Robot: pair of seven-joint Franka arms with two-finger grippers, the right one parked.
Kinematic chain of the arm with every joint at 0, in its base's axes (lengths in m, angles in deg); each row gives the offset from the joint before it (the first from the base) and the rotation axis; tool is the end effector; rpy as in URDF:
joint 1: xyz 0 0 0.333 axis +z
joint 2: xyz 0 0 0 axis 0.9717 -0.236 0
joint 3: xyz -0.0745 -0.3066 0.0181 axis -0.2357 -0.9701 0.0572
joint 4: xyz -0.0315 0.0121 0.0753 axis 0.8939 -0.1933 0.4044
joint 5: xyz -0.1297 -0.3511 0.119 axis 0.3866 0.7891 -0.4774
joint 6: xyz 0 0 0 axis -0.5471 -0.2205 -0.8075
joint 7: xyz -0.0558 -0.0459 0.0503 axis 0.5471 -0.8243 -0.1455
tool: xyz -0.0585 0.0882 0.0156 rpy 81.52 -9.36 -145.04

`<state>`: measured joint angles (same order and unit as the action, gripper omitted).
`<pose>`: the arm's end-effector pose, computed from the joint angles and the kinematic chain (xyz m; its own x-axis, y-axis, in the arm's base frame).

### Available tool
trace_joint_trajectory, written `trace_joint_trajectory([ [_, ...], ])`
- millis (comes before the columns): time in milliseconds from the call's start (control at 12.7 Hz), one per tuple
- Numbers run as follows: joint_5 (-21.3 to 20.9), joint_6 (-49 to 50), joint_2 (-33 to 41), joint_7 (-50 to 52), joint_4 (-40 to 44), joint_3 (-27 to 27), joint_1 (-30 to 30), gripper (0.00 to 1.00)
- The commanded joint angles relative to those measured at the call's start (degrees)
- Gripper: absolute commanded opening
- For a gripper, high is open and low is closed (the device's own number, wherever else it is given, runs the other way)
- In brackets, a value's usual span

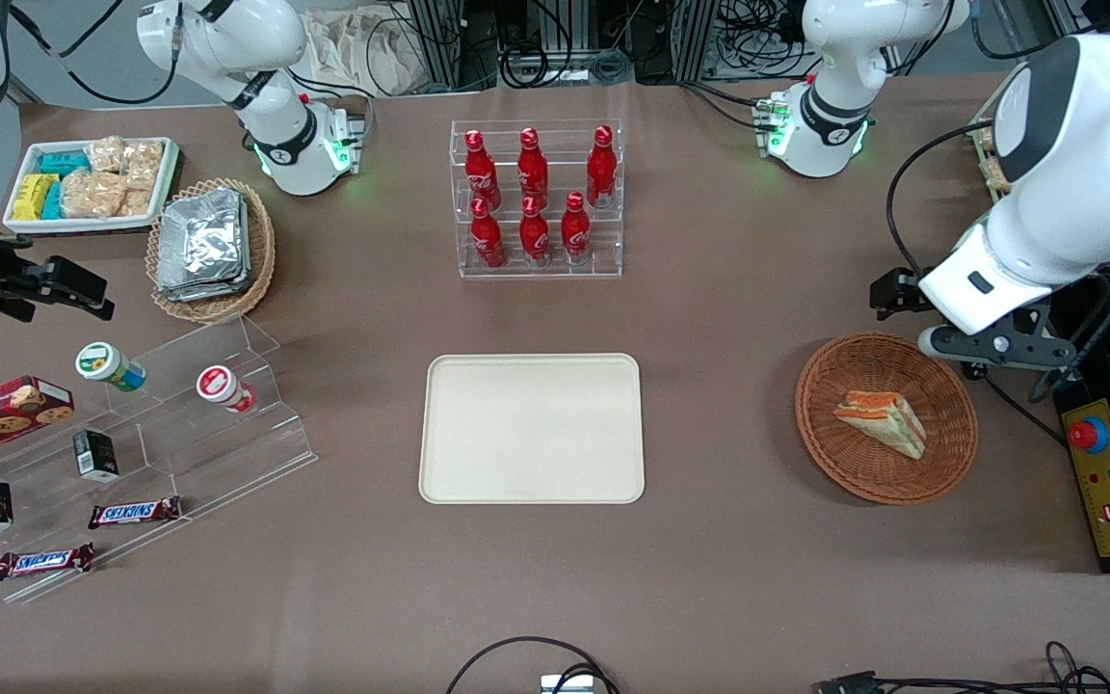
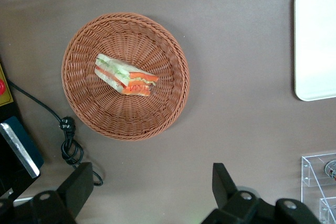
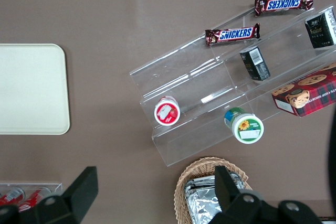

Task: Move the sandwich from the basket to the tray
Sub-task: 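Lower the open left gripper over the sandwich in the wicker basket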

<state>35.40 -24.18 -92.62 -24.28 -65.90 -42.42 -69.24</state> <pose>0.5713 -0.1001 0.5415 0.9774 -0.1752 -0.1187 -0.1809 -0.9827 -0.0391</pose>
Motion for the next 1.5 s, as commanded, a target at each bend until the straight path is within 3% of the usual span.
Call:
trace_joint_trajectory([
  [0,-0.9,2.1,-1.6,-1.1,2.5,-0.2,0.1,1.0],
  [315,-0.8,2.9,-3.8,-0.1,6.3,-0.1,0.0,1.0],
  [630,-2.0,2.1,-3.9,2.5,3.0,0.1,0.2,1.0],
  [1102,-2.3,-6.0,-3.6,25.5,-5.1,0.3,0.6,1.0],
  [1417,-2.4,-15.7,-1.4,34.0,-15.4,1.0,3.7,1.0],
])
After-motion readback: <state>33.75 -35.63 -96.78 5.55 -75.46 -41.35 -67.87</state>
